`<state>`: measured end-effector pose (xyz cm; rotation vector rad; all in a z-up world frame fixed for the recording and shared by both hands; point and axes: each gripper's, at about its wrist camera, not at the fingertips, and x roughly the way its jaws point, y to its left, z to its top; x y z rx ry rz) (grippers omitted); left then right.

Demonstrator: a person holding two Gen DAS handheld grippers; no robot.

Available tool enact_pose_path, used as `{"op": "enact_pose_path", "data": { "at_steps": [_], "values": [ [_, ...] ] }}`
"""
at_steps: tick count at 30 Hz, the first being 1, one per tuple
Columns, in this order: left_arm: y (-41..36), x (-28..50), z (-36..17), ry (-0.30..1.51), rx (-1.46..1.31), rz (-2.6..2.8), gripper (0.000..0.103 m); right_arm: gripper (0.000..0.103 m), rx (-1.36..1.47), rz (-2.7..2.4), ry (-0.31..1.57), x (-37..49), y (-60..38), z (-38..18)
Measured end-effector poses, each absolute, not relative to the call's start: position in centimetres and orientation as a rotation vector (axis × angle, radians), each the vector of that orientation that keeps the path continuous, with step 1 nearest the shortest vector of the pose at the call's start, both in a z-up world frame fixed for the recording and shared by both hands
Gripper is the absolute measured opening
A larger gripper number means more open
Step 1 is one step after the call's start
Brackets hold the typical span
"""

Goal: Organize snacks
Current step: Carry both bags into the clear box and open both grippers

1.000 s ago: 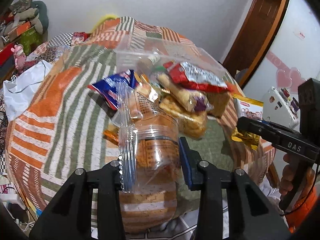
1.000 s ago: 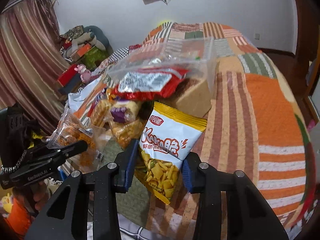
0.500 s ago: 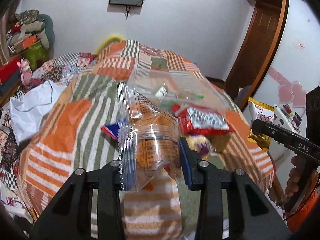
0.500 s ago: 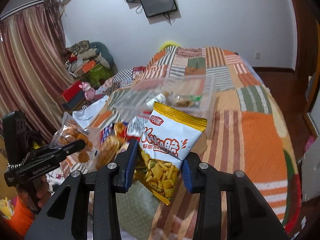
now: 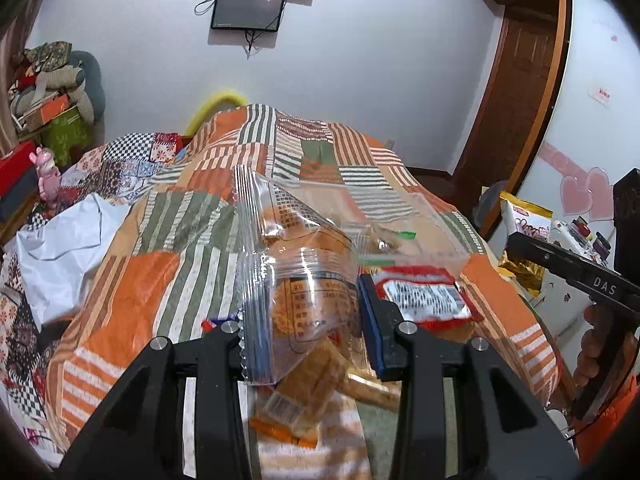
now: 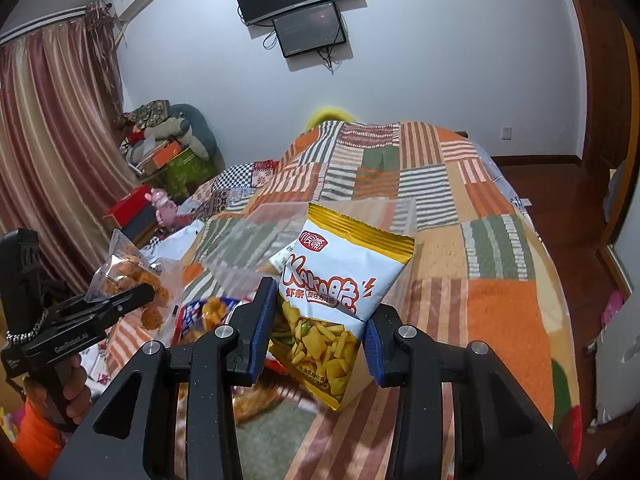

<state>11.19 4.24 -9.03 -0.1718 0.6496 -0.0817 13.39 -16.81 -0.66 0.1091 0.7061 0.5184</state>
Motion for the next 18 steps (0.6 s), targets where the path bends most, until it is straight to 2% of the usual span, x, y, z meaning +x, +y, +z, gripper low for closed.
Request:
{"op": "enact_pose_path", "data": {
  "at_steps": [18],
  "values": [
    [2.8, 18.7, -8.9, 0.626, -0.107, -0.132, 0.038, 0.036, 0.117, 0.483, 0.72, 17.2, -16.8, -2.1]
  ]
}}
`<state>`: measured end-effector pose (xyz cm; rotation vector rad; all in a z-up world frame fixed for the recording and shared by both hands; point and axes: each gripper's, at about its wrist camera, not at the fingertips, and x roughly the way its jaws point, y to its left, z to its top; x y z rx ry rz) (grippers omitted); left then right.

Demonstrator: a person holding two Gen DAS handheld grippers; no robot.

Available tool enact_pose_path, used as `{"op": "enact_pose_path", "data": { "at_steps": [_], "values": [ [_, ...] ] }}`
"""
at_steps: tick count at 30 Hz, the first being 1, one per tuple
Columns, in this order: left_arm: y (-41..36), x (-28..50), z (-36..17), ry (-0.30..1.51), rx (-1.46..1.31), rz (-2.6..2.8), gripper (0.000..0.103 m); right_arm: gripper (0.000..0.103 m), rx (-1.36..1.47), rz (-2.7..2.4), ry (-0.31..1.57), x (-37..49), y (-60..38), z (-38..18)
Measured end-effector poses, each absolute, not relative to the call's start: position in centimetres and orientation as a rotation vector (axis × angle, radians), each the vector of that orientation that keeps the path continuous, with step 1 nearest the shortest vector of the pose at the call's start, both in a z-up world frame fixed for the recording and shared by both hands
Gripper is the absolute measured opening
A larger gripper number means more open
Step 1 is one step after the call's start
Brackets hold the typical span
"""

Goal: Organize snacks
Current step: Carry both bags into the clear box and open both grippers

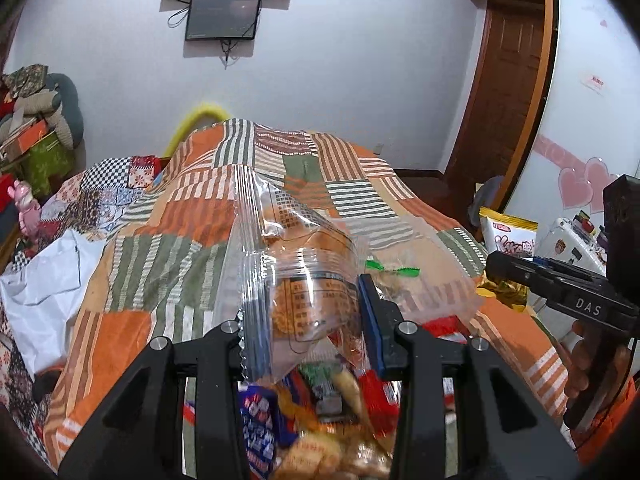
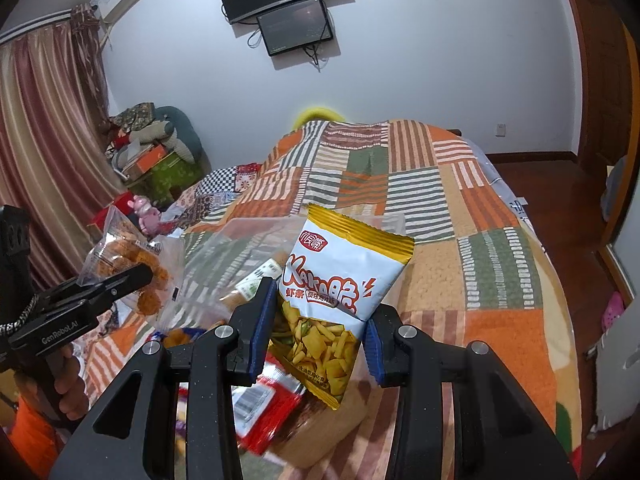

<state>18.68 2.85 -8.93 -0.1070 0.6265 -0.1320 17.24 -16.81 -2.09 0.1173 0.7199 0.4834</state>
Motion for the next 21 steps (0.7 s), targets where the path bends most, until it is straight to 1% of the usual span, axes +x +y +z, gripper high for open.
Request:
{"op": "enact_pose_path", "data": {
  "at_steps": [12, 21],
  "values": [
    [1.9, 24.3, -10.7, 0.699, -0.086, -0.179, 0.038, 0.036, 0.105, 0.503, 0.779, 20.4, -15.6, -3.6],
    [1.2, 25.6, -11.9, 0.744, -0.04, -0.195, 0.038, 0.036, 0.05, 0.518, 0.817, 22.1, -14.1, -4.6]
  ]
}}
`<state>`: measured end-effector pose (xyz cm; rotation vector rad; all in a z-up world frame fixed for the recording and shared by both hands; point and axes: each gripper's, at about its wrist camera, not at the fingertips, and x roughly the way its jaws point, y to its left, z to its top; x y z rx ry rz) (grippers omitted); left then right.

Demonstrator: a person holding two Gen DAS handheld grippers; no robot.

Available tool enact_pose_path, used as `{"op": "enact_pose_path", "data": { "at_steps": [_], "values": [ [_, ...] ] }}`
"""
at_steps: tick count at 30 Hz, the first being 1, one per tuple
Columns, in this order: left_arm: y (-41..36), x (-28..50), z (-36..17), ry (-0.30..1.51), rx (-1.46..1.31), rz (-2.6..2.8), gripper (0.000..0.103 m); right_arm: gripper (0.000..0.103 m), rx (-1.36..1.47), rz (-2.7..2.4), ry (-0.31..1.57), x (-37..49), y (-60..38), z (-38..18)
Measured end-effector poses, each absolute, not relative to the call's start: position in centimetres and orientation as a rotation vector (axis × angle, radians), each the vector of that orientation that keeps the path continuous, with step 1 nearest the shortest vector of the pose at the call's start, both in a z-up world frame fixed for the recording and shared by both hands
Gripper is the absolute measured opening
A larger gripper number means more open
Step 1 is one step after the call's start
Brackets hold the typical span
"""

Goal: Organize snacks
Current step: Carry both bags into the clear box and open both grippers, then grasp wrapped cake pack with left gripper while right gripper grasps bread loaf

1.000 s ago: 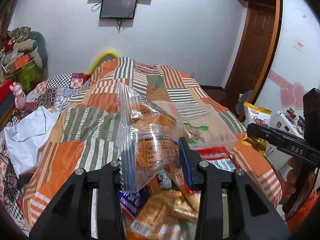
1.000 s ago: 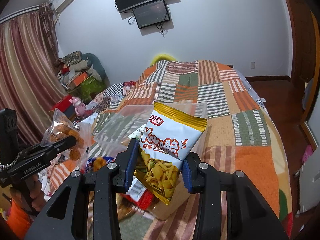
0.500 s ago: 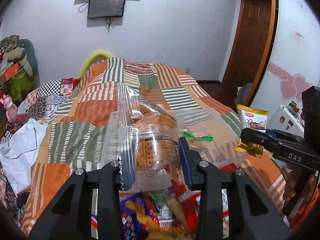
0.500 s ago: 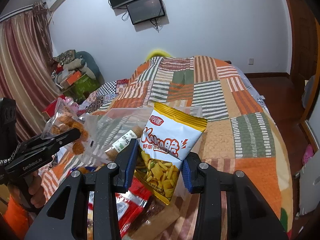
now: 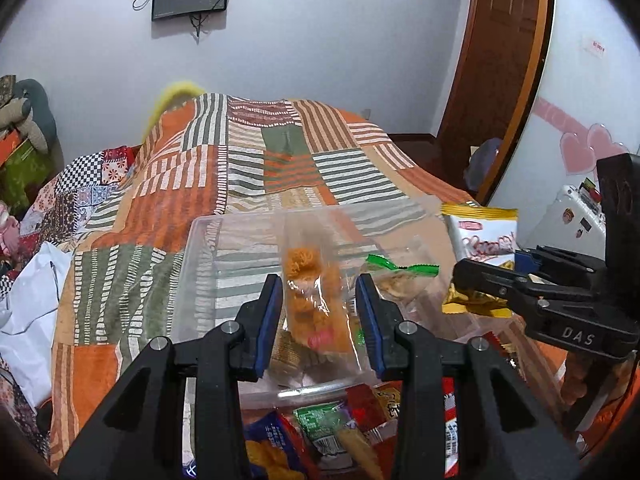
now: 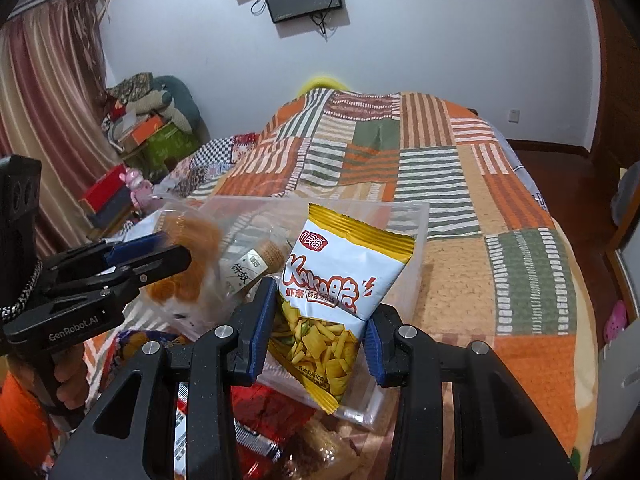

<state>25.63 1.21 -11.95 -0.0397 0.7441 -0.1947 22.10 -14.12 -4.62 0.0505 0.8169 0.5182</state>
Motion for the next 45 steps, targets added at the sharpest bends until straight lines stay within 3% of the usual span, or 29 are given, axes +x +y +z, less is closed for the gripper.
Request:
{"op": "enact_pose_path", "data": {
  "at_steps": [21, 26, 34, 45],
  "values": [
    [2.5, 22.6, -10.6, 0.748, -0.063, -0.166, 0.039, 0.04, 0.031, 0.52, 0.837, 20.7, -14.6, -3.6],
    [3.3, 20.0, -9.9, 0.724, -0.058, -0.124, 0.058, 0.046, 0.039, 0.528, 0.803, 18.8, -14.9, -2.1],
    [4.3, 15.8, -10.3, 0.741, -0.029, -0.075, 0.07, 0.058, 0.053, 0.531, 0.775, 16.1, -15.5, -1.2],
    [5.3, 11.8, -14.9, 0.869, -0.123, -0.032, 0.071, 0.065, 0.079, 0.508, 0.841, 13.5, -17.2, -3.3]
  ]
}}
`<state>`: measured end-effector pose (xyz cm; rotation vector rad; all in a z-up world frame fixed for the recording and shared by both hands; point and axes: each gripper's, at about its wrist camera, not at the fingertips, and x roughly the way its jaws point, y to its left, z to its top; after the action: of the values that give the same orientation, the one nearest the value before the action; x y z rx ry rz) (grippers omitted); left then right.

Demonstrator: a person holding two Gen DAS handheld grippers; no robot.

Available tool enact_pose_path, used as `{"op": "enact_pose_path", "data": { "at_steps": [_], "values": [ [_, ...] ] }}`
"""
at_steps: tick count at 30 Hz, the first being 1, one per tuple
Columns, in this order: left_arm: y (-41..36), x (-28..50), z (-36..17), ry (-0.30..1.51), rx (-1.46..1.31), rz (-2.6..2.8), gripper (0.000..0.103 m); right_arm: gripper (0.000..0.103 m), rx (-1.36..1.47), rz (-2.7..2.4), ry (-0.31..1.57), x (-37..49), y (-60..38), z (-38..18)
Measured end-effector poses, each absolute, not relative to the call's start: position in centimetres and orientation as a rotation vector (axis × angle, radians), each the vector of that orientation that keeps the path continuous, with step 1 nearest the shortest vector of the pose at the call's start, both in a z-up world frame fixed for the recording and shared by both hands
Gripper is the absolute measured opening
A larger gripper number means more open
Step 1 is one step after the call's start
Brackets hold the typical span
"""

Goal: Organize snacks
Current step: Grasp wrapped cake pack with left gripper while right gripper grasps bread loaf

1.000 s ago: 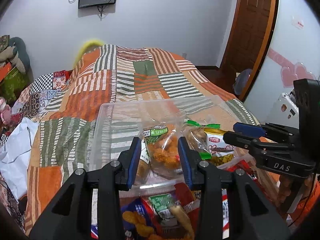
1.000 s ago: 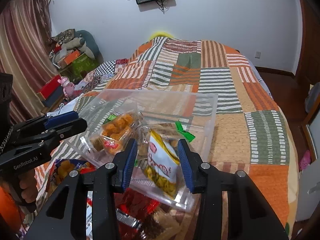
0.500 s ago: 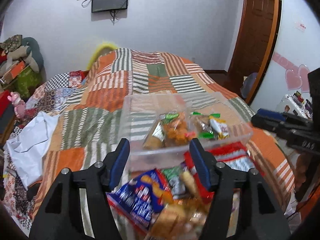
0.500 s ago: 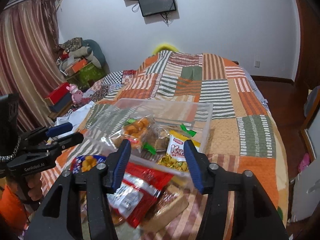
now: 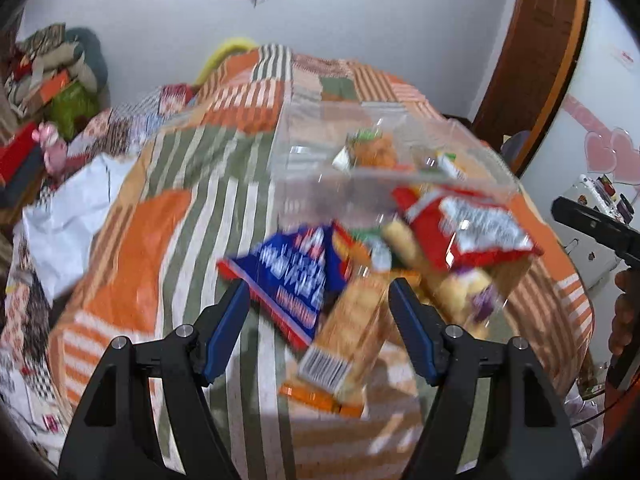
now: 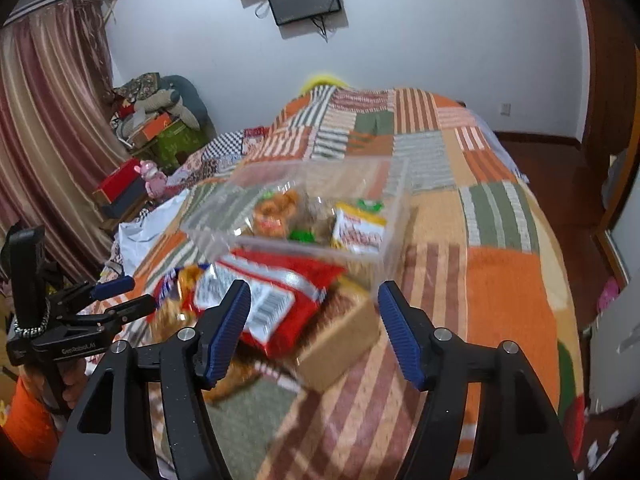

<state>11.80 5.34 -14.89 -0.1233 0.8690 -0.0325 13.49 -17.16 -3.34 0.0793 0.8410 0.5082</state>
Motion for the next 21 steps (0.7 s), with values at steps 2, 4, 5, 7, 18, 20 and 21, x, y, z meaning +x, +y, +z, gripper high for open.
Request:
{"op": "enact_pose_path", "data": {
  "at_steps": [2, 4, 5, 7, 18, 20, 21],
  "values": [
    [5.7, 11.2, -15.9, 0.897, -0.148, -0.024, 0.071, 0.065, 0.093, 0.501, 0.873, 13.2, -17.6, -4.3],
    [5.8, 11.0, -16.6, 0.919, -0.16, -0.024, 0.071, 0.065, 0.107, 0.503, 0.905, 12.9, -17.9, -5.1],
    [5.8, 10.8, -16.8, 0.925, -0.167, -0.025, 0.071, 0.065, 0.113, 0.505, 0.924, 12.7, -18.0, -5.6],
    [5.8, 10.6, -16.8, 0.921, -0.175, -0.025, 0.071, 0.065, 0.119, 0.51, 0.944, 12.6, -17.9, -6.2],
    [3.7, 10.2, -16.9, 0.908, -0.128, -0.079, 0.071, 0.066, 0.076, 0.512, 1.001, 13.9, -14.2, -8.9],
    [3.5, 10.2, -17.2, 0.92, -0.136, -0.092, 0.071, 0.066, 0.05, 0.467, 0.985, 14.0, -13.7, -9.2],
    [3.5, 10.3, -17.3, 0.925, -0.14, -0.098, 0.071, 0.066, 0.049, 0.455, 0.98, 14.0, -13.7, -9.2]
  ]
}}
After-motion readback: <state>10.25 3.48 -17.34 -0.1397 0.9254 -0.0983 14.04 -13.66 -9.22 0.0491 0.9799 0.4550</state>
